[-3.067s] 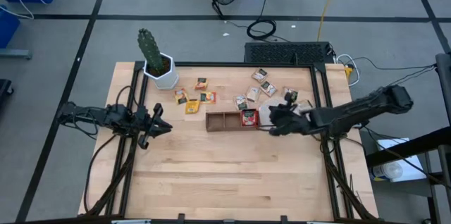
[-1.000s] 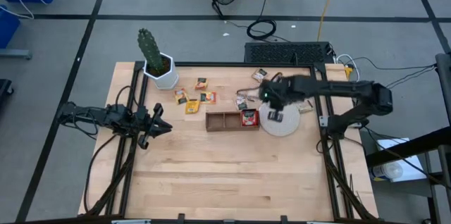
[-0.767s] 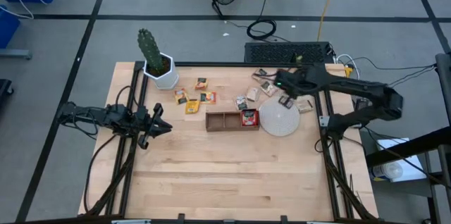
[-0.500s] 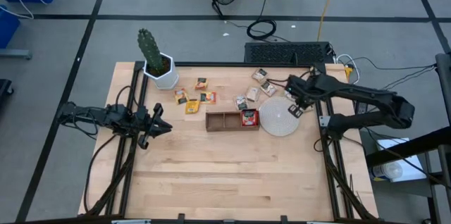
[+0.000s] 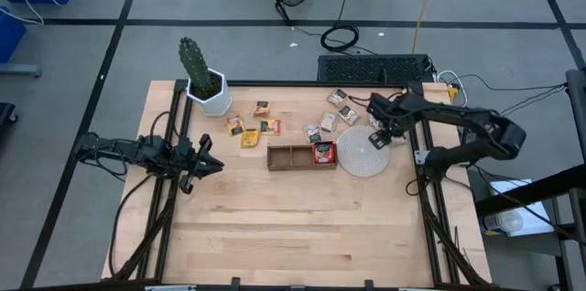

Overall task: Pick & Place Tea
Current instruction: Put the brown tea bag into the middle section of the wooden organizer

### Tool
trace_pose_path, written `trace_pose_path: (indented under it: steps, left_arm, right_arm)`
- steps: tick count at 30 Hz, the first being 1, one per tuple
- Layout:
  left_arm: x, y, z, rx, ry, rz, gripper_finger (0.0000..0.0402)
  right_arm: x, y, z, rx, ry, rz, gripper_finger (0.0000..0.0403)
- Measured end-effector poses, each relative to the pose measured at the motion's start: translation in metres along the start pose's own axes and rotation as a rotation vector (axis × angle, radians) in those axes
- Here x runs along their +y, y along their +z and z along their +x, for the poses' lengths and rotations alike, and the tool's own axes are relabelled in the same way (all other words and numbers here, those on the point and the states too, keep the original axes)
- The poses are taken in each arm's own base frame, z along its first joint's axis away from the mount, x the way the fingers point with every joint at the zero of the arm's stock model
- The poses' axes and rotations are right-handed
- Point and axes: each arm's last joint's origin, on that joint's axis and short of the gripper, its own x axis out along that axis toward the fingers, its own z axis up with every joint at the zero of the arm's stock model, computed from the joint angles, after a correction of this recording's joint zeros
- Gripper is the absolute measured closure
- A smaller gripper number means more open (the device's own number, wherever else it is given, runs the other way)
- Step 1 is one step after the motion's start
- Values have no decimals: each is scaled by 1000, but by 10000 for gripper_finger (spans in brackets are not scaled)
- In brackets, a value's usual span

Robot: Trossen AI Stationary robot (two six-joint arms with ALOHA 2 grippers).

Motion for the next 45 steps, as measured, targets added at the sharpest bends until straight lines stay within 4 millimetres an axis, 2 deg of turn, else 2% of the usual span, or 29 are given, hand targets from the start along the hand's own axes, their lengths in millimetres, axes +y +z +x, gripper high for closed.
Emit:
trace_pose_path:
  steps: [3,7,15,21,28,38,41,45]
  left_arm:
    - [0,0,0,0,0,0,344]
    - [0,0,0,0,0,0,344]
    - [0,0,0,0,0,0,344]
    - [0,0,0,0,0,0,344]
    - [0,0,0,0,0,0,344]
    - [0,0,0,0,0,0,344]
    - [0,0,0,0,0,0,344]
    - [0,0,0,0,0,0,344]
  right_arm:
    - [-3,3,8,31,-71,25,159]
    - [-3,8,17,80,-88,41,152]
    - [0,14,38,168,-39,76,162]
    - [-4,2,52,253,-59,93,181]
    - [-5,-2,55,273,-69,94,242]
    - [-5,-2,55,270,-71,54,382]
    - [-4,-2,53,260,-70,27,393]
    - [-2,-4,36,211,-57,8,398]
